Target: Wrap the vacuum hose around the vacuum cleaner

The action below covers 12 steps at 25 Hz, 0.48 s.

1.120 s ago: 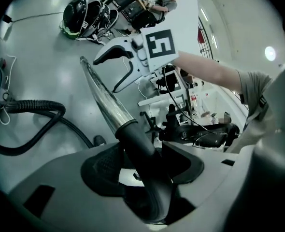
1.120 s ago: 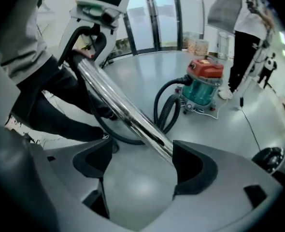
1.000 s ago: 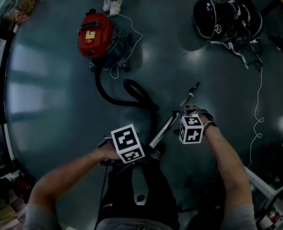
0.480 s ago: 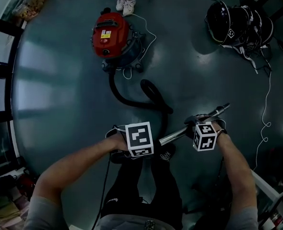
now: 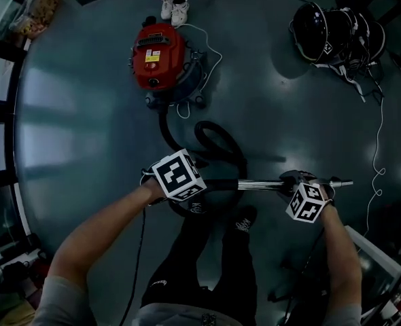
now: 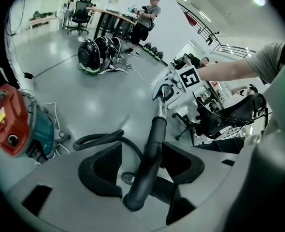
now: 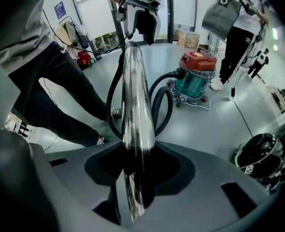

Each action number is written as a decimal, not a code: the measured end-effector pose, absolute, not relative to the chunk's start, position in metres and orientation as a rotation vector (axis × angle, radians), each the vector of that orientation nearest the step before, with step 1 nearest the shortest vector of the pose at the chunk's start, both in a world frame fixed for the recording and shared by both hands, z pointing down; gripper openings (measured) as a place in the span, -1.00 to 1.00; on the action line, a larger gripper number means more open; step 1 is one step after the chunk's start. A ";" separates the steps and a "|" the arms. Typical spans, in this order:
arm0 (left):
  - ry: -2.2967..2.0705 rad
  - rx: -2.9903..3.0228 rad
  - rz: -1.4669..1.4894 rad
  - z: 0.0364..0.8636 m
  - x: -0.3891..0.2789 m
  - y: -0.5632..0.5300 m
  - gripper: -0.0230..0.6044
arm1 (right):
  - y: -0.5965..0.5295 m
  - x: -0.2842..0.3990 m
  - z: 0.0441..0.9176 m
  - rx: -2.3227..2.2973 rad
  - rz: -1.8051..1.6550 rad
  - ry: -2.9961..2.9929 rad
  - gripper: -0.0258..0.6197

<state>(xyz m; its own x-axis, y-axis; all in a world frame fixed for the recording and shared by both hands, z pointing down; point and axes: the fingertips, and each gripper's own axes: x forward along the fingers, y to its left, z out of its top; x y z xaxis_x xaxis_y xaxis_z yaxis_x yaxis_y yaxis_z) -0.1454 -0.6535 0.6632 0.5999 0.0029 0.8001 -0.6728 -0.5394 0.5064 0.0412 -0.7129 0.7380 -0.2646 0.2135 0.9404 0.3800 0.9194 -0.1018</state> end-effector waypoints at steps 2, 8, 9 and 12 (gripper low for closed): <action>-0.621 1.973 0.992 0.664 -0.163 -0.662 -0.12 | -0.723 0.035 0.738 -0.374 -0.140 -1.863 -0.43; -0.766 1.959 0.951 0.670 -0.195 -0.658 -0.12 | -0.766 0.013 0.734 -0.210 -0.094 -1.874 -0.44; -0.775 1.943 0.932 0.673 -0.198 -0.654 -0.12 | -0.773 0.010 0.734 -0.187 -0.088 -1.875 -0.44; -0.788 1.892 0.881 0.684 -0.203 -0.639 -0.12 | -0.794 0.003 0.735 -0.125 -0.067 -1.874 -0.44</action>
<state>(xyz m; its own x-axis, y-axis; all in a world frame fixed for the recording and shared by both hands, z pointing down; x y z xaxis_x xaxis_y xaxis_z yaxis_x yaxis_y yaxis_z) -0.2033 -0.6391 0.6840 0.5468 -0.1713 0.8195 -0.7954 -0.4117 0.4447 0.0032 -0.7941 0.7354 -0.2984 0.0525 0.9530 0.1200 0.9926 -0.0171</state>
